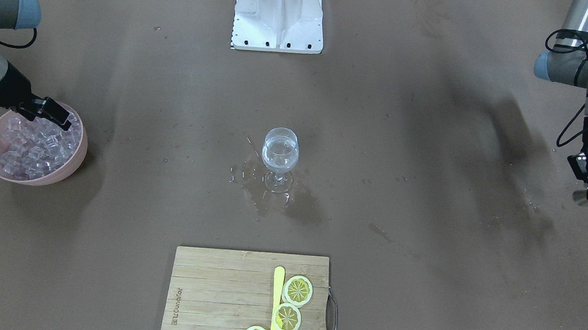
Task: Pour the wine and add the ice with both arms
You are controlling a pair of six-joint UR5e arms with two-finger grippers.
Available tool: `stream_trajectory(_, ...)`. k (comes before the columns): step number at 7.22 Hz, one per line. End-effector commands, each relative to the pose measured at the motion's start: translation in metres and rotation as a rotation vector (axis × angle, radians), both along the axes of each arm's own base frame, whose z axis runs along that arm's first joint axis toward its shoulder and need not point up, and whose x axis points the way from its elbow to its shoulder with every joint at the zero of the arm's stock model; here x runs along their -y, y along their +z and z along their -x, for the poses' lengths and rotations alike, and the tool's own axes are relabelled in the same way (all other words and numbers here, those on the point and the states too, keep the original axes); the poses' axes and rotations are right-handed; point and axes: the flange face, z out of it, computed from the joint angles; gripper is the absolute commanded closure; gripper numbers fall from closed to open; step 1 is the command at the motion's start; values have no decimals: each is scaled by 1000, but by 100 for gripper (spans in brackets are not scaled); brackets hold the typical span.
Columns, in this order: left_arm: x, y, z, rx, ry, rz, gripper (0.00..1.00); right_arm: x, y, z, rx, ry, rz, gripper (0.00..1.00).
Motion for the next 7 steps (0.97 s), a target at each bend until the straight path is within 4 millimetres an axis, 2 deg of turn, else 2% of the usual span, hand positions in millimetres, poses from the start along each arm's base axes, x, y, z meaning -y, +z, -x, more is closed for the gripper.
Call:
stream_trajectory(1,24,-80,-3,82,2,44,100,-5,1,12,-25,-19,11,7)
stream_trajectory(2,35,-139,-11,164,19,62,100,-3,-1,14,-32,-21,17,11)
stream_trajectory(3,36,-193,-12,222,20,80,100,-3,-1,14,-32,-25,14,17)
stream_trajectory(4,50,-248,-18,275,2,68,100,-1,0,9,-30,-22,15,26)
stream_trajectory(5,67,-292,-33,301,-27,63,100,2,1,1,-33,-11,32,34)
stream_trajectory(6,82,-337,-66,323,-31,53,100,2,-5,-4,-40,-9,39,42)
stream_trajectory(7,81,-386,-113,382,-39,38,100,2,-7,-2,-42,-12,43,47)
